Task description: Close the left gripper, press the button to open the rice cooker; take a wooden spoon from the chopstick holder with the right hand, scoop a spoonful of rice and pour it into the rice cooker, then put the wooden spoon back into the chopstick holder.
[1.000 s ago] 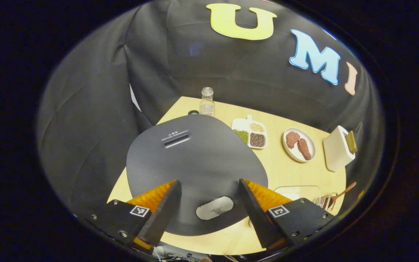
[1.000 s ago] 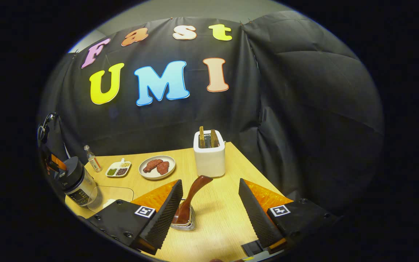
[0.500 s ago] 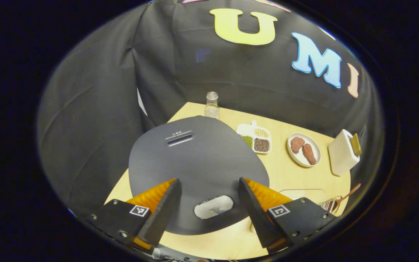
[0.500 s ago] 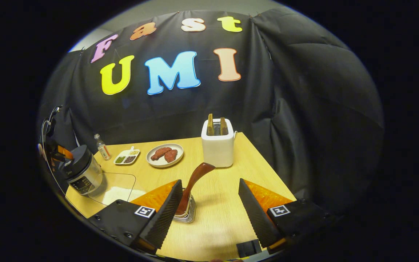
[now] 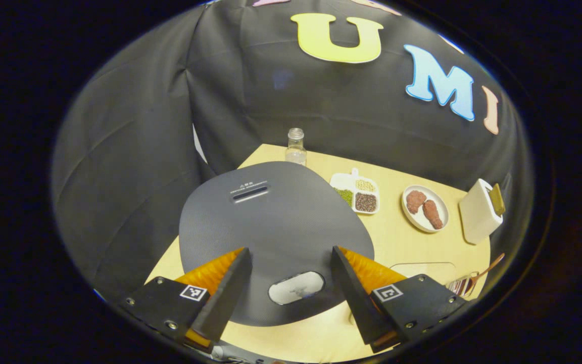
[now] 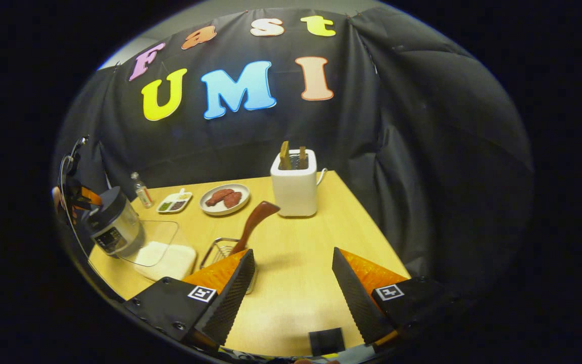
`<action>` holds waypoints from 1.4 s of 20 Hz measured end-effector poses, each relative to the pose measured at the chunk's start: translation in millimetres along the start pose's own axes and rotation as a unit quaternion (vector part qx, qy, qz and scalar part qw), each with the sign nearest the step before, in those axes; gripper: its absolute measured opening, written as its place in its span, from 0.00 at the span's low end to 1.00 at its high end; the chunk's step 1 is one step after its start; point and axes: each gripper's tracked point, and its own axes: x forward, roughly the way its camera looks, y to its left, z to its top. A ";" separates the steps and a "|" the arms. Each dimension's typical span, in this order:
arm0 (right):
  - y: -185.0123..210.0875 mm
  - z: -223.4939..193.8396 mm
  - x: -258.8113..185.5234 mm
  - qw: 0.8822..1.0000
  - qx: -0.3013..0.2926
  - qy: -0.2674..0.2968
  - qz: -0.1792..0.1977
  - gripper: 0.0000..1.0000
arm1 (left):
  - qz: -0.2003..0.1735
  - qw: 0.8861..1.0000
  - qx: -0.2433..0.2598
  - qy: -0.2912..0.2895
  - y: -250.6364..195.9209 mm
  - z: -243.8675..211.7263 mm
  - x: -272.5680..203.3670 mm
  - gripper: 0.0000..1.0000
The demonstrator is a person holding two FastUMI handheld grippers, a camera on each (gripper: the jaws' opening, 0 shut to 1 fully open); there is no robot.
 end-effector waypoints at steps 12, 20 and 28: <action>22.8 85.1 -50.8 0.996 0.037 -0.075 -0.037 0.98 | -0.072 0.992 0.056 -0.090 -49.1 5.0 -105.5 1.00; 95.6 160.4 -86.8 0.985 0.037 -0.164 0.028 0.98 | -0.116 0.961 0.050 -0.248 -60.9 36.7 -295.0 0.99; 125.8 184.2 -116.1 0.981 -0.020 -0.189 0.028 0.98 | -0.120 0.929 0.002 -0.349 -5.2 53.2 -363.9 0.98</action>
